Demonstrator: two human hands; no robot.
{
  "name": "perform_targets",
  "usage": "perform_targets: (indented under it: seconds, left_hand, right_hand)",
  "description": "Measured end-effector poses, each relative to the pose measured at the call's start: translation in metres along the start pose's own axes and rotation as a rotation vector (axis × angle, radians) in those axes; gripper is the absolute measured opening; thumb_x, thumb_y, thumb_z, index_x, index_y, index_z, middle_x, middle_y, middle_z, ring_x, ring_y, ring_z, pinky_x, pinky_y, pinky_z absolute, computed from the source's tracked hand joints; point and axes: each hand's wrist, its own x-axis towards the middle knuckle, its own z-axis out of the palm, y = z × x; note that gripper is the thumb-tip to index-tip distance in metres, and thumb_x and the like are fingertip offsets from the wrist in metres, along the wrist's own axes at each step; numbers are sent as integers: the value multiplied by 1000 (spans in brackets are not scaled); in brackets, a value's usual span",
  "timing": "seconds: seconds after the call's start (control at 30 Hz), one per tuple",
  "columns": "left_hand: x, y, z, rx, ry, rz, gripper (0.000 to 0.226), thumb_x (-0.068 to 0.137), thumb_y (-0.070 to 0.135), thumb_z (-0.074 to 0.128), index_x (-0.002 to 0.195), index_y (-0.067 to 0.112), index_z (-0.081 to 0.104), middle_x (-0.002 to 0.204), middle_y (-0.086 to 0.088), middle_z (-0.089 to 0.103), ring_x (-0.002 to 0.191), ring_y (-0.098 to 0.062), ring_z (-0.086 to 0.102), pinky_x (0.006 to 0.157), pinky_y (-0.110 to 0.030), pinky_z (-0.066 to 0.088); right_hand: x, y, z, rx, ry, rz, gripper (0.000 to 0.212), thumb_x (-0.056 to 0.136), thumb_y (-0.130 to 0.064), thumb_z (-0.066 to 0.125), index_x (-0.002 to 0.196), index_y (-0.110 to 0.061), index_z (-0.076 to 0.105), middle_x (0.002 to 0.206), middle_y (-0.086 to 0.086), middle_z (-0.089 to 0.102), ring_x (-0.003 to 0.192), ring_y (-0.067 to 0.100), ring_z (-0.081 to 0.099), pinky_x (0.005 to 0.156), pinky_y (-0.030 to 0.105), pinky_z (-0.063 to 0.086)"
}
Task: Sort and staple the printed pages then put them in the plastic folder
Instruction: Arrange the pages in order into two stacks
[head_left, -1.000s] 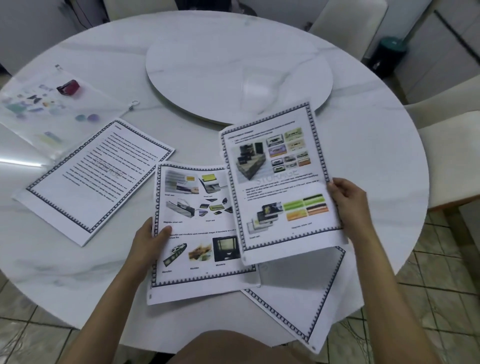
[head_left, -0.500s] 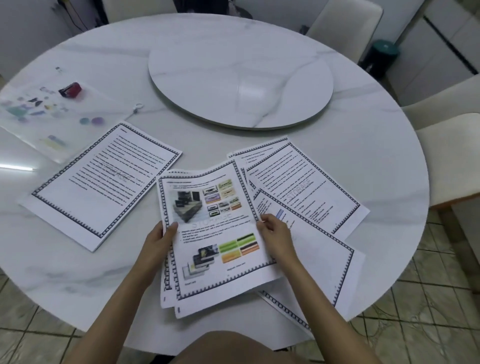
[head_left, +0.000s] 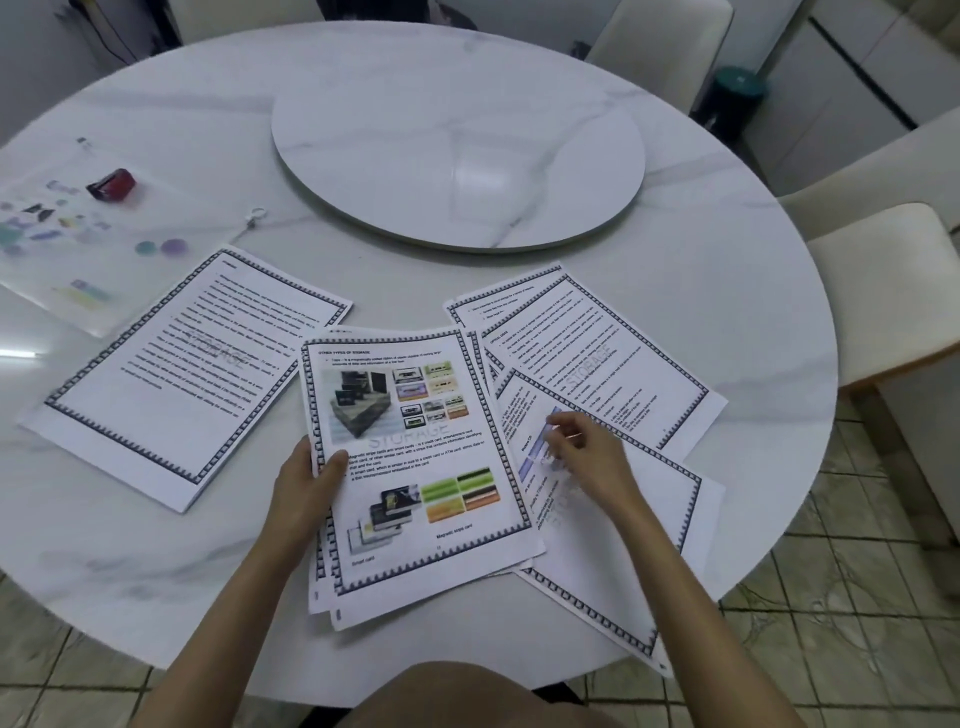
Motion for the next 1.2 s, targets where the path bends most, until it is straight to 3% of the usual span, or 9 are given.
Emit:
perform_targets:
  seconds: [0.17, 0.3, 0.37, 0.43, 0.8, 1.07, 1.2]
  left_hand:
    - [0, 0, -3, -1, 26, 6, 19, 94, 16, 50, 113, 15, 52, 109, -13, 65, 91, -32, 65, 85, -51, 52]
    - [-3, -1, -3, 11, 58, 10, 18, 94, 17, 52, 112, 16, 53, 110, -14, 65, 92, -34, 64, 86, -53, 51]
    - [-5, -1, 0, 27, 75, 20, 21, 94, 17, 51, 114, 11, 53, 110, -16, 64, 92, -33, 63, 85, -50, 51]
    - [-5, 0, 3, 44, 88, 32, 25, 94, 16, 51, 117, 6, 53, 110, -17, 63, 91, -33, 62, 83, -45, 51]
    - [-13, 3, 18, 42, 117, 20, 28, 94, 15, 51, 120, 5, 52, 115, -18, 62, 96, -35, 62, 86, -49, 50]
    - [-20, 1, 23, 26, 146, 10, 28, 94, 15, 51, 121, 5, 51, 117, -19, 61, 98, -36, 62, 88, -52, 50]
    - [-24, 1, 26, 39, 159, 17, 29, 94, 16, 51, 121, 5, 51, 118, -19, 61, 98, -37, 62, 88, -54, 49]
  right_hand:
    - [10, 22, -51, -269, 43, 6, 28, 87, -17, 64, 114, -12, 62, 103, 6, 59, 82, 13, 53, 66, 17, 38]
    - [15, 42, -76, -456, 30, 25, 41, 82, -14, 68, 121, -7, 58, 116, 14, 51, 110, 27, 50, 94, 30, 38]
    - [14, 49, -81, -492, 16, 48, 43, 81, -13, 69, 123, -10, 57, 122, 14, 48, 118, 29, 45, 101, 39, 37]
    - [13, 53, -81, -514, 4, 63, 48, 80, -15, 70, 125, -13, 55, 126, 10, 45, 123, 27, 39, 103, 39, 33]
    - [16, 53, -87, -580, -47, 33, 48, 79, -22, 70, 123, -16, 51, 123, 4, 46, 120, 22, 38, 96, 34, 28]
    - [20, 50, -92, -570, -69, 21, 37, 81, -19, 67, 116, -10, 57, 108, 4, 46, 108, 21, 46, 90, 33, 29]
    - [18, 49, -98, -498, -112, -21, 9, 87, -18, 61, 89, -11, 57, 85, 0, 46, 84, 18, 44, 65, 26, 31]
